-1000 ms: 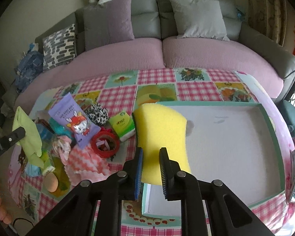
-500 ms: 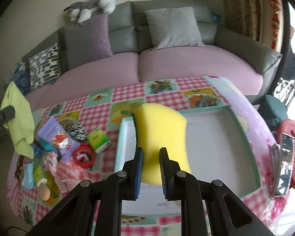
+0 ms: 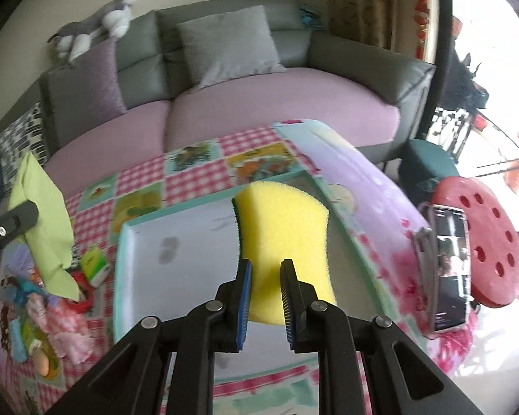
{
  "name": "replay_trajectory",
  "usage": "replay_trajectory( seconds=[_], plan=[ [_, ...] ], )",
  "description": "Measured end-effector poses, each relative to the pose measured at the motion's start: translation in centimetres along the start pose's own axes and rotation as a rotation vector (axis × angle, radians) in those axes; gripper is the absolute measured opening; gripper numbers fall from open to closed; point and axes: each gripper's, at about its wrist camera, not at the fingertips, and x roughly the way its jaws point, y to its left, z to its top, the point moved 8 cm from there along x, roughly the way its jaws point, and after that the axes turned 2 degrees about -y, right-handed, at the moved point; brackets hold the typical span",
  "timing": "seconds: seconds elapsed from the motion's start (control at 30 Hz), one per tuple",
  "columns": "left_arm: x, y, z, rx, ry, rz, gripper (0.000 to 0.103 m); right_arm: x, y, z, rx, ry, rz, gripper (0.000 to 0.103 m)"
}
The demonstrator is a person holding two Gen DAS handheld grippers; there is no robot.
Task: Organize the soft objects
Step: 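Carry the green cloth with the left gripper into the tray while the right lifts the sponge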
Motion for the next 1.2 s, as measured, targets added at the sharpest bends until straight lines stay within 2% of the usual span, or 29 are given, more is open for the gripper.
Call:
replay_trajectory(
  seconds=[0.17,0.37,0.53,0.73,0.93,1.2],
  plan=[
    [3.2,-2.0,-1.1,0.025,0.031,-0.042,0.008,0.7,-2.6,0.1,0.035,0.004,-0.074,0.018],
    [7.4,-4.0,-3.1,0.076,0.076,-0.061,0.008,3.6,-4.0,-0.2,0.077,0.046,-0.095,0.018],
    [10.9,-2.8,-4.8,0.028,0.147,-0.061,0.008,5.3,-4.0,-0.7,0.056,0.073,-0.125,0.018],
    [12.8,-0.2,-6.3,-0.021,0.203,-0.005,0.008,5.5,-3.6,-1.0,0.022,0.083,-0.136,0.018],
    [13.4,1.9,-7.9,-0.052,0.266,0.06,0.008,5.9,-2.9,-1.4,0.003,0.103,-0.127,0.019],
    [13.8,3.9,-9.0,-0.093,0.313,0.11,0.009,6.0,-2.3,-1.6,-0.022,0.114,-0.131,0.02]
  ],
)
